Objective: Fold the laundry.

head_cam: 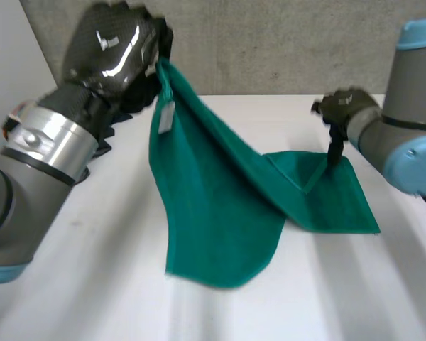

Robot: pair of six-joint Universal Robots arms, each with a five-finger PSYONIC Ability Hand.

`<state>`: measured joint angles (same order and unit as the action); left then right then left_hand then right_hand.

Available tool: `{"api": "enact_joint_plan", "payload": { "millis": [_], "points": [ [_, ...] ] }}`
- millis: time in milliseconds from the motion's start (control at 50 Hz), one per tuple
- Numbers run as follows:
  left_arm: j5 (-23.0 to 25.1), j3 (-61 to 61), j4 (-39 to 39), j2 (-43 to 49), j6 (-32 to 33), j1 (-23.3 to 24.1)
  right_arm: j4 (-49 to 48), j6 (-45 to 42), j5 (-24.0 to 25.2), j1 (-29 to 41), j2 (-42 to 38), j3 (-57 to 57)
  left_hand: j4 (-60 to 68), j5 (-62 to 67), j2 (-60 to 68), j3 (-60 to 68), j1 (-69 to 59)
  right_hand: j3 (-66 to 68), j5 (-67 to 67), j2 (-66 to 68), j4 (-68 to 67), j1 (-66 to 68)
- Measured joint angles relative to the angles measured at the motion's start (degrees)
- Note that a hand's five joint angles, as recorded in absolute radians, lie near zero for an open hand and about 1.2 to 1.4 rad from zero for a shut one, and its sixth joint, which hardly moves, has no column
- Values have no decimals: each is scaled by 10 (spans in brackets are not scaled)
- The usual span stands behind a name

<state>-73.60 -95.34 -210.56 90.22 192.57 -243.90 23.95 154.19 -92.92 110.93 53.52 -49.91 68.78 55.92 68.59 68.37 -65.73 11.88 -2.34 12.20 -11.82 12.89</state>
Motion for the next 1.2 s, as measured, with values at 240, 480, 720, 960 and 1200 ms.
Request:
{"api": "enact_joint_plan", "payload": {
  "millis": [240, 480, 720, 960, 1200],
  "points": [
    [-3, 87, 6, -37, -43, 27, -224, 319, 128, 5, 127, -388, 0, 0, 0, 0, 0, 0, 0, 0, 0, 0],
    [-5, 96, 8, -63, -52, 22, -367, 190, -3, 17, 49, -361, 0, 0, 0, 0, 0, 557, -536, 551, -563, 517],
    [26, 71, 127, -61, -49, -134, -174, -160, 101, -102, 335, -296, 0, 0, 0, 0, 0, 560, -536, 551, -566, 517],
    [97, 24, 186, 72, -7, -161, 68, -160, 151, -105, 194, -122, 0, 0, 0, 0, 0, 560, -536, 551, -567, 517],
    [83, 289, 173, 279, 112, -132, -62, -82, 71, -85, -25, 158, 0, 0, 0, 0, 0, 560, -536, 551, -568, 517]
  ]
}}
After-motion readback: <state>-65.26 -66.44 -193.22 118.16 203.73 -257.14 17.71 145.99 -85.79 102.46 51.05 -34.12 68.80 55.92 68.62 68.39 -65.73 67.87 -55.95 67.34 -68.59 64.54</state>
